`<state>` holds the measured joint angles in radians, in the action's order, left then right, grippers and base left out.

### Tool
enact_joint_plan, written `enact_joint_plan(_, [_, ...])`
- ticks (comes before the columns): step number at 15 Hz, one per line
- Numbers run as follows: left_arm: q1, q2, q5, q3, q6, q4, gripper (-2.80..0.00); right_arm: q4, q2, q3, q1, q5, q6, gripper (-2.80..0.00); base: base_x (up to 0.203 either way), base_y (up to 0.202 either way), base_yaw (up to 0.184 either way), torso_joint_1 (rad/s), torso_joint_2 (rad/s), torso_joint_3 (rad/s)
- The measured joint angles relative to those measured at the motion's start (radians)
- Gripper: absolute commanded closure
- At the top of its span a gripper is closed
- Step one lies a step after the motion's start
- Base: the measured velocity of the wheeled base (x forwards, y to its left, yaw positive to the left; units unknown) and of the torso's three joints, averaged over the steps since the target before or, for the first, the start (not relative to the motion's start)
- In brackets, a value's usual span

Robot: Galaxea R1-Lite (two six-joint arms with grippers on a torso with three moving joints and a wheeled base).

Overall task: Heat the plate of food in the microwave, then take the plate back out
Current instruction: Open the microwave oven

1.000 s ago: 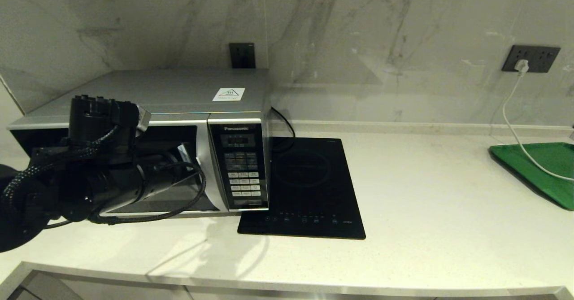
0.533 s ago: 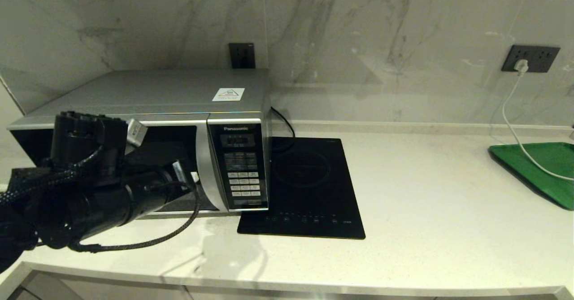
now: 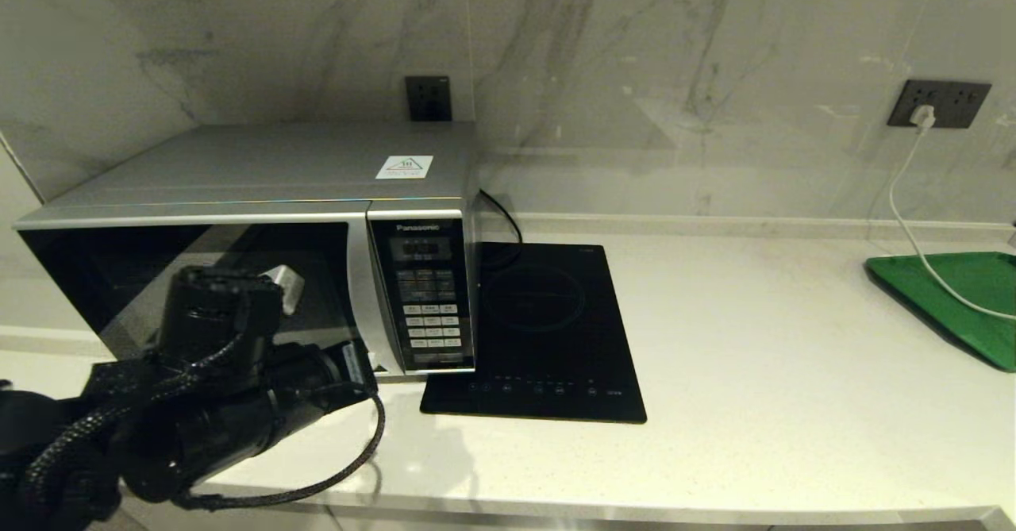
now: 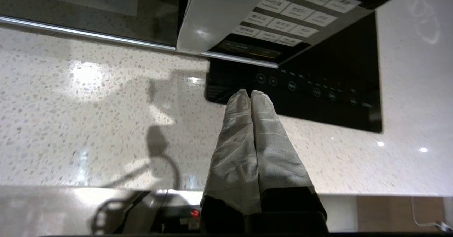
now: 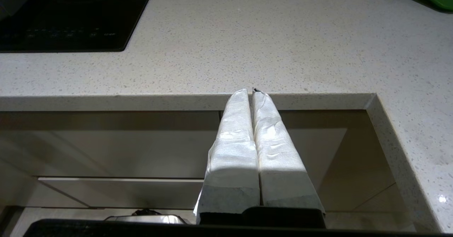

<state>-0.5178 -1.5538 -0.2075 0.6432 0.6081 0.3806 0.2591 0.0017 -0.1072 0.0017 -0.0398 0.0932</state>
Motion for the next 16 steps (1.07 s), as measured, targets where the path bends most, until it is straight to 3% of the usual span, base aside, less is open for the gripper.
enact_joint_plan(4, [-0.066, -0.194, -0.146, -0.014, -0.024, 0.224, 0.00, 0.000, 0.000, 0.000, 0.000, 0.000, 0.000, 0.00, 0.000, 0.000, 0.000, 0.000, 0.00, 0.000])
enact_joint_plan(6, [-0.112, -0.274, -0.181, -0.010, -0.048, 0.334, 0.00, 0.000, 0.000, 0.000, 0.000, 0.000, 0.000, 0.00, 0.000, 0.000, 0.000, 0.000, 0.00, 0.000])
enact_joint_plan(11, [-0.164, -0.363, -0.190, 0.021, -0.073, 0.354, 0.00, 0.000, 0.000, 0.000, 0.000, 0.000, 0.000, 0.00, 0.000, 0.000, 0.000, 0.000, 0.00, 0.000])
enact_joint_plan(16, [-0.159, -0.403, -0.190, 0.057, -0.117, 0.354, 0.00, 0.000, 0.000, 0.000, 0.000, 0.000, 0.000, 0.00, 0.000, 0.000, 0.000, 0.000, 0.00, 0.000])
